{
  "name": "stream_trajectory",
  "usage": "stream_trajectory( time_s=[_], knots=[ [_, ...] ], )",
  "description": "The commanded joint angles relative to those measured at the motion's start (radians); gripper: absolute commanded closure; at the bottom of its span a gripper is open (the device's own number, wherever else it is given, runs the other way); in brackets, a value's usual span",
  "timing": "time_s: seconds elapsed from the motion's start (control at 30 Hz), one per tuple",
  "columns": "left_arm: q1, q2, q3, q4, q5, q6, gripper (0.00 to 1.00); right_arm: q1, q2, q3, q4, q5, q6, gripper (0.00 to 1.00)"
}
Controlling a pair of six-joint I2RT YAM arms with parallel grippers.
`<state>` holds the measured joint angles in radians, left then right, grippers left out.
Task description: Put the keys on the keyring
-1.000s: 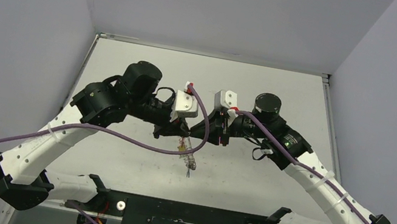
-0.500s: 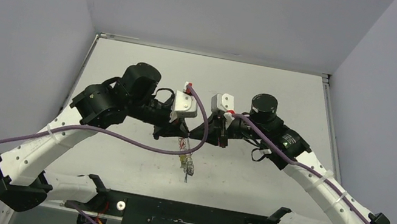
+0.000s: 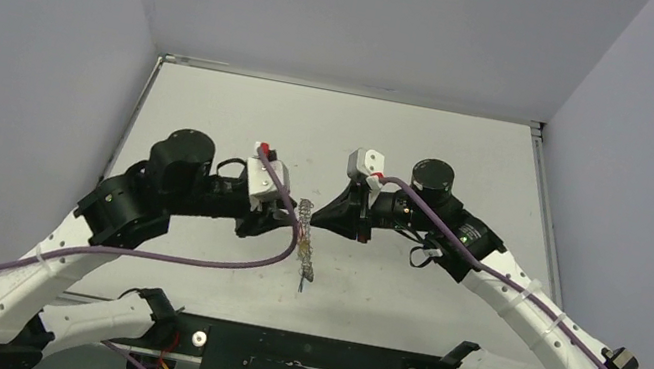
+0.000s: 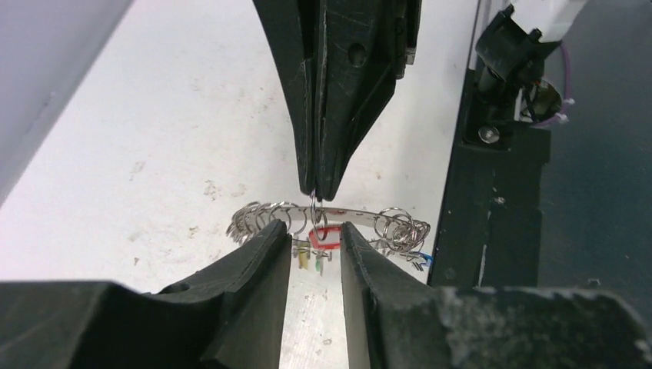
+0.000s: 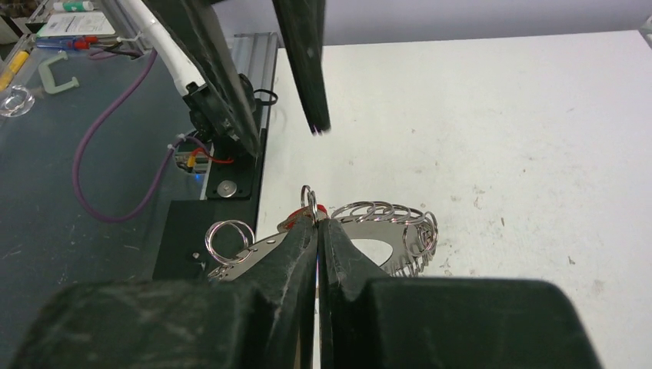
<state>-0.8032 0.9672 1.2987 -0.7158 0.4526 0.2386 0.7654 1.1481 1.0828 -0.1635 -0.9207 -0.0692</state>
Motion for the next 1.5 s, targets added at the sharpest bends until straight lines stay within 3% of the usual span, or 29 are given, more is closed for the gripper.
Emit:
stream_trajectory(
  time_s=[0.0, 0.13, 0.3, 0.63, 0.87, 1.2, 1.47],
  knots=[
    [-0.002, -0.153, -0.132, 0.262, -0.1, -0.099, 0.7, -0.012, -0.042, -0.004, 0.113, 0.013, 0.046, 1.0],
    [-0.002, -0.234, -0.247, 0.37, -0.114, -0.163, 0.61, -0.014, -0.045, -0.008, 0.118, 0.009, 0.053, 1.0],
    [-0.003, -0.257, -0.333, 0.455, -0.106, -0.208, 0.59, -0.014, -0.045, -0.01, 0.128, 0.006, 0.063, 1.0],
    [-0.002, -0.226, -0.388, 0.514, -0.088, -0.232, 0.71, -0.014, -0.048, -0.008, 0.13, 0.007, 0.064, 1.0],
    [-0.003, -0.219, -0.408, 0.491, -0.072, -0.233, 1.0, -0.014, -0.047, -0.008, 0.133, 0.008, 0.065, 1.0],
    [-0.003, -0.223, -0.427, 0.446, -0.065, -0.233, 1.0, -0.014, -0.047, -0.012, 0.155, 0.01, 0.069, 1.0],
    [-0.002, -0.191, -0.45, 0.534, -0.042, -0.233, 1.0, -0.013, -0.048, -0.033, 0.206, 0.008, 0.119, 1.0]
  ],
)
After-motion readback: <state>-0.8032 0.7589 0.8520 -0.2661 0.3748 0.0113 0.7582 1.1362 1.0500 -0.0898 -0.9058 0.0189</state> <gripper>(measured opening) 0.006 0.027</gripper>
